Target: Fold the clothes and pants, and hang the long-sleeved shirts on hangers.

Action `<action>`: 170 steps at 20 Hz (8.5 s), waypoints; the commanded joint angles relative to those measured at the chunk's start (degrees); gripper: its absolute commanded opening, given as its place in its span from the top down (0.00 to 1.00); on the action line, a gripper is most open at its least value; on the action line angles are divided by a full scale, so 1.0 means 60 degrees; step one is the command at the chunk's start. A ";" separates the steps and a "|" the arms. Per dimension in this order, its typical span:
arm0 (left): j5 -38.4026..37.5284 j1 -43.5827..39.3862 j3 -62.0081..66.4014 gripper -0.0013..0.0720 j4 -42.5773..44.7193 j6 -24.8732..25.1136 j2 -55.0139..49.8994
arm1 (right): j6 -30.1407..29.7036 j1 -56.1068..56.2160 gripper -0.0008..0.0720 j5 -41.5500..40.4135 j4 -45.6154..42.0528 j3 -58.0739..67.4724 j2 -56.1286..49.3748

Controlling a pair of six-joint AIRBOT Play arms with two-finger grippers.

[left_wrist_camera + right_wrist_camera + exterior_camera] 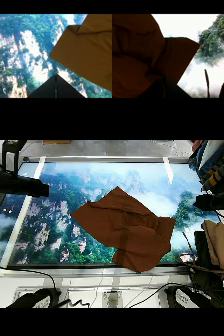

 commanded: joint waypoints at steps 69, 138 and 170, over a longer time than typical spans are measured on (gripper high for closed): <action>0.6925 0.1894 -0.3938 0.96 -0.3639 0.0357 -0.1224 | -0.0124 0.0011 0.97 0.1242 0.4411 -0.6535 0.3683; 0.7482 0.3126 -0.4095 0.96 -0.4215 0.0073 0.6171 | 0.2503 0.3570 0.97 -0.6415 0.0678 0.1461 0.2350; 0.5370 0.1876 -0.4084 0.96 -0.6051 0.0357 -0.4211 | 0.2586 0.1792 0.97 -0.3373 -0.0011 0.1428 -0.6342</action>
